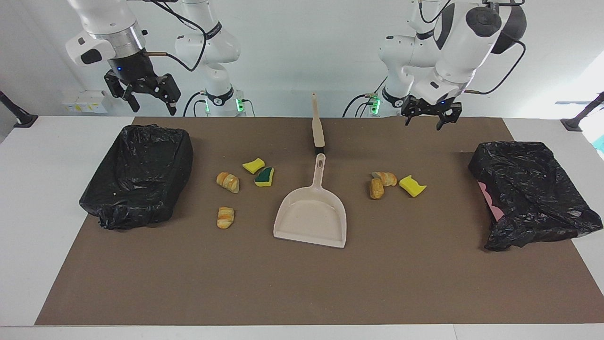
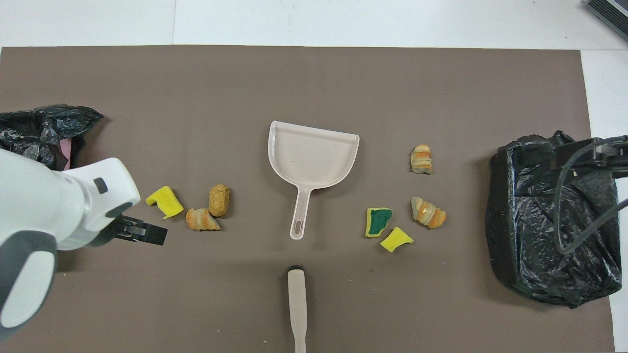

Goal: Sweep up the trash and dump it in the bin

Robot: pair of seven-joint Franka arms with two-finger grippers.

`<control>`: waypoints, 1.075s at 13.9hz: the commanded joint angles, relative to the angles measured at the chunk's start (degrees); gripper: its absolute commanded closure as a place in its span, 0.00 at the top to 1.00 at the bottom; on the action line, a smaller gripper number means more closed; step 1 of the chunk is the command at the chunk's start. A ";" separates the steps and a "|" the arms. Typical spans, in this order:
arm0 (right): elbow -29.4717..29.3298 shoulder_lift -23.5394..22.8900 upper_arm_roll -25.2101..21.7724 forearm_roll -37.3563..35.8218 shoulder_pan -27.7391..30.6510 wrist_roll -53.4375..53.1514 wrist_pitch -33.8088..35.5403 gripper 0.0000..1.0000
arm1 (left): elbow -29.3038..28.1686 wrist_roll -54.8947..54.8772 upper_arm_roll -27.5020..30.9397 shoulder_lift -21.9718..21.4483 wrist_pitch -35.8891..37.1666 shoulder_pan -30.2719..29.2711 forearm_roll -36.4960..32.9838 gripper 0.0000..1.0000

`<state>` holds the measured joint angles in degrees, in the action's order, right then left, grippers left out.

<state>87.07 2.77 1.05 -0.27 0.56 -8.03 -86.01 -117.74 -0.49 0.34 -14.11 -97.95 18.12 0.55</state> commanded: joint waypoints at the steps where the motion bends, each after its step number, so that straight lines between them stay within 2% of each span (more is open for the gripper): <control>1: 1.00 0.66 0.18 0.71 0.94 1.43 -1.09 1.00 | -7.05 4.07 1.06 -4.26 -4.61 6.03 1.02 1.00; 4: 1.08 0.92 0.10 0.71 2.08 1.87 1.11 1.00 | -11.09 13.12 1.06 -4.44 -8.82 13.67 1.20 1.00; 6: 1.08 0.83 0.18 0.63 2.26 1.52 0.32 1.00 | -15.74 19.80 1.06 -5.05 -13.82 18.86 1.20 1.00; 9: 1.88 0.75 1.06 0.54 1.38 -0.57 -1.26 1.00 | -19.18 30.78 1.06 -4.44 -18.49 27.90 1.20 1.00; 12: 4.06 0.04 1.50 0.54 -3.26 -8.83 -5.82 1.00 | -24.37 45.11 1.06 -2.86 -27.89 37.31 1.29 1.00; 15: 5.92 -2.23 1.59 0.54 -9.33 -18.31 -11.62 1.00 | -26.65 50.40 1.06 -2.42 -29.57 42.94 1.38 1.00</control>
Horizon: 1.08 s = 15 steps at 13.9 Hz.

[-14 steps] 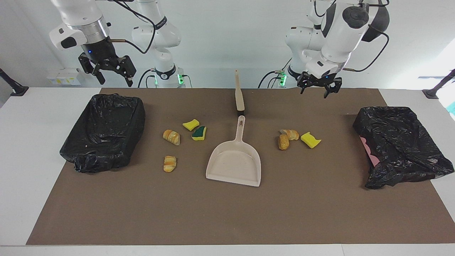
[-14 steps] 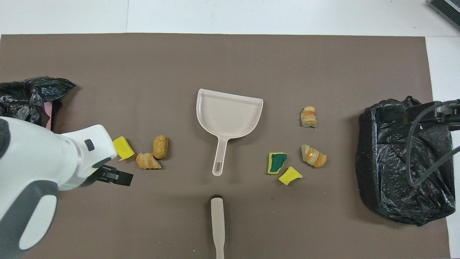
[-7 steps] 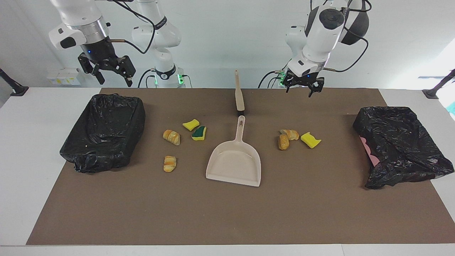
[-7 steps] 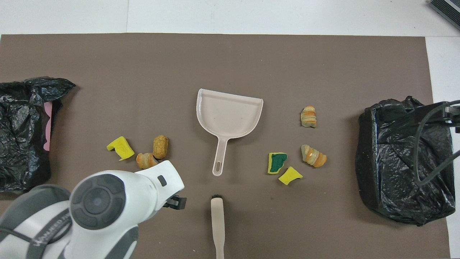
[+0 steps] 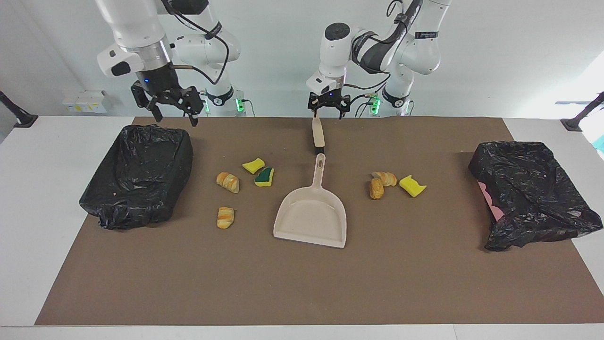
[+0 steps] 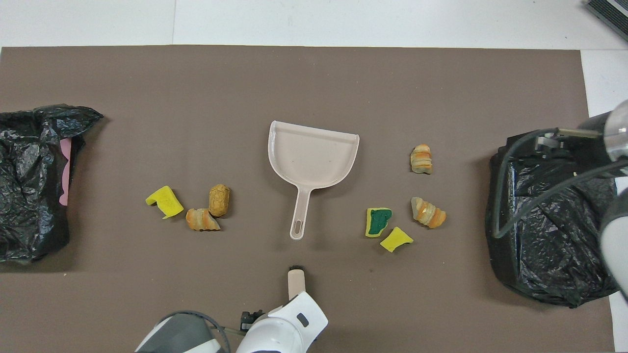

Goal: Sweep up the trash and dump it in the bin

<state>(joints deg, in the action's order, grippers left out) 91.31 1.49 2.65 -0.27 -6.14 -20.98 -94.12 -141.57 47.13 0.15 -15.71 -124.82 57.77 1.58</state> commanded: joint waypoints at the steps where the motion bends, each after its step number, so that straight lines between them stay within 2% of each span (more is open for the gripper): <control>1: 1.51 -2.26 -0.01 0.54 -4.82 -8.26 -4.83 1.00 | -3.96 4.44 1.25 -0.12 -4.18 4.10 0.35 1.00; 4: 1.42 -6.75 -0.01 0.71 -10.01 -15.66 -10.63 1.00 | -7.31 7.09 1.25 0.42 -8.23 8.31 0.44 1.00; 7: 1.50 -11.66 -0.01 1.15 -15.64 -21.18 -16.16 1.00 | -7.49 7.71 1.16 1.64 -9.82 9.28 0.79 1.00; 9: 1.94 -14.13 -0.01 1.41 -18.45 -24.98 -20.29 1.00 | -7.49 7.63 1.16 1.91 -10.70 9.99 3.77 1.00; 10: 2.81 -15.10 0.08 1.50 -19.68 -25.43 -22.49 1.00 | -7.49 7.45 1.16 1.91 -10.70 9.99 4.30 0.87; 11: 4.21 -15.98 0.17 1.50 -21.44 -25.52 -25.47 1.00 | -7.58 6.84 1.16 1.82 -10.36 10.08 4.40 0.35; 12: 6.23 -16.60 0.17 1.50 -22.50 -25.52 -28.63 1.00 | -7.58 7.27 1.16 1.74 -10.00 10.08 4.74 0.06; 13: 8.25 -16.78 0.17 1.50 -23.12 -25.69 -31.71 1.00 | -7.58 7.45 1.16 1.74 -9.83 10.08 5.88 0.00; 15: 11.16 -17.56 0.17 1.50 -24.44 -26.39 -36.12 1.00 | -7.41 7.45 1.34 1.82 -8.69 9.99 8.79 0.00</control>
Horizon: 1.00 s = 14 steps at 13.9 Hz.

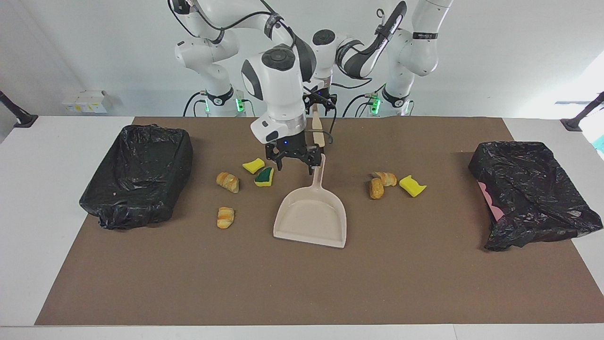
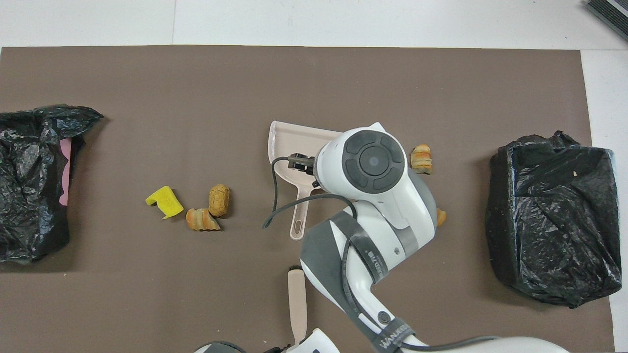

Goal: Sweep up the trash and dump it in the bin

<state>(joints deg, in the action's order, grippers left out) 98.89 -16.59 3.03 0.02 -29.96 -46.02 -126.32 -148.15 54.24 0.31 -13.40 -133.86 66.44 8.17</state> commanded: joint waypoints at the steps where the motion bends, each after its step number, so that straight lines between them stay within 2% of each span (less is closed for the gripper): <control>1: 3.85 -0.36 -0.13 1.21 -1.67 -1.79 -4.46 1.00 | -0.56 0.25 1.27 -0.66 2.10 0.81 2.20 0.00; 3: 3.85 -2.56 -0.13 1.21 -3.87 -2.58 -4.73 1.00 | -0.04 0.52 1.45 -1.54 6.58 -1.21 2.29 0.00; 5: 6.21 -2.22 -0.13 1.21 -3.88 -1.80 -4.64 1.00 | -0.03 1.56 1.45 -2.68 10.54 -5.33 2.29 0.00; 10: 6.75 -3.53 -0.05 1.21 -4.05 -0.40 -5.25 1.00 | -0.21 2.89 1.71 -4.79 11.70 -13.42 2.20 0.00; 12: 6.92 -3.53 0.22 1.47 -4.05 -0.04 -5.34 0.92 | -0.12 2.72 1.71 -6.54 13.09 -16.93 1.85 0.00; 14: 7.10 -3.45 0.22 5.85 -4.05 1.36 -5.43 0.69 | 0.14 2.10 1.80 -8.56 14.24 -20.19 0.54 0.00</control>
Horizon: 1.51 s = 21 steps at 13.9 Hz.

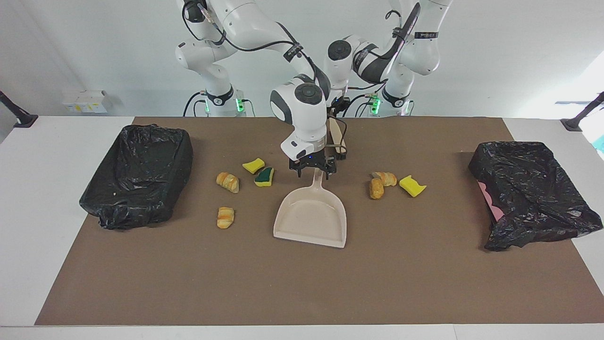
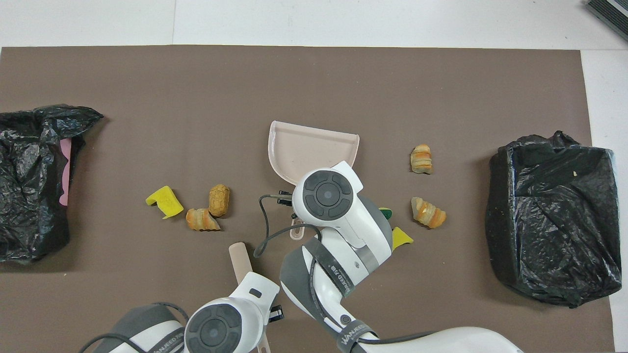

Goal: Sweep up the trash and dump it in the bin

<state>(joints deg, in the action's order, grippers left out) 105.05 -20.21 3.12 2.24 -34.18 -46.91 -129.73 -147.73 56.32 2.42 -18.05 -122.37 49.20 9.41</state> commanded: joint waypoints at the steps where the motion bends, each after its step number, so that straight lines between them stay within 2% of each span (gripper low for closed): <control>1: 0.95 0.17 0.13 4.43 0.08 3.74 -1.84 0.64 | 1.55 -0.07 -0.40 -4.36 4.83 -4.54 -2.62 0.00; 2: 0.95 0.17 0.13 4.44 0.08 3.93 -1.84 0.63 | 3.57 -0.33 -0.31 -4.36 7.47 -5.94 -3.16 0.00; 3: 1.03 0.08 0.13 4.44 0.25 4.02 -1.93 0.59 | 5.25 -1.12 -0.31 -4.45 9.15 -7.44 -3.25 0.00; 5: 0.86 0.17 0.13 4.35 0.16 4.20 -1.75 0.10 | 6.84 -5.06 -0.31 -4.37 10.30 -11.12 -4.21 0.00; 6: 0.69 0.08 0.13 4.35 0.16 4.11 -1.41 0.01 | 6.93 -7.52 -0.31 -4.19 10.39 -13.67 -4.83 0.00; 8: 0.60 0.43 0.13 3.04 -0.19 4.63 -1.31 0.02 | 6.93 -12.70 -0.31 -3.66 10.57 -18.41 -5.10 0.00; 10: -0.28 1.13 0.05 2.94 0.34 8.92 -0.79 0.00 | 6.84 -21.30 -0.31 -3.31 10.48 -25.61 -6.15 0.00; 12: -0.46 2.80 0.13 3.03 1.21 17.24 1.75 0.00 | 6.50 -30.34 -0.40 -2.96 9.87 -33.51 -6.15 0.00; 14: -1.33 3.07 0.13 3.55 2.36 27.97 4.21 0.00 | 6.40 -35.48 -0.31 -2.17 9.34 -38.80 -6.42 0.00; 16: -1.86 3.42 0.05 3.12 3.76 34.31 6.67 0.00 | 5.01 -35.41 -0.31 -1.46 7.76 -40.58 -7.65 0.00; 18: -2.13 3.34 -0.04 3.12 5.25 46.41 9.22 0.00 | 2.55 -34.44 -0.49 -1.11 5.14 -40.50 -7.65 0.00; 21: -2.13 3.33 -0.13 2.86 7.19 59.36 11.77 0.00 | 0.69 -30.16 -0.75 1.86 0.21 -37.01 -7.65 0.00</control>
<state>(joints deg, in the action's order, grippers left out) 103.25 -17.33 2.58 5.30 -28.30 4.88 -120.06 -145.79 22.17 1.71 -17.79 -118.93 9.12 2.66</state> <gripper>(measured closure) 0.692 0.744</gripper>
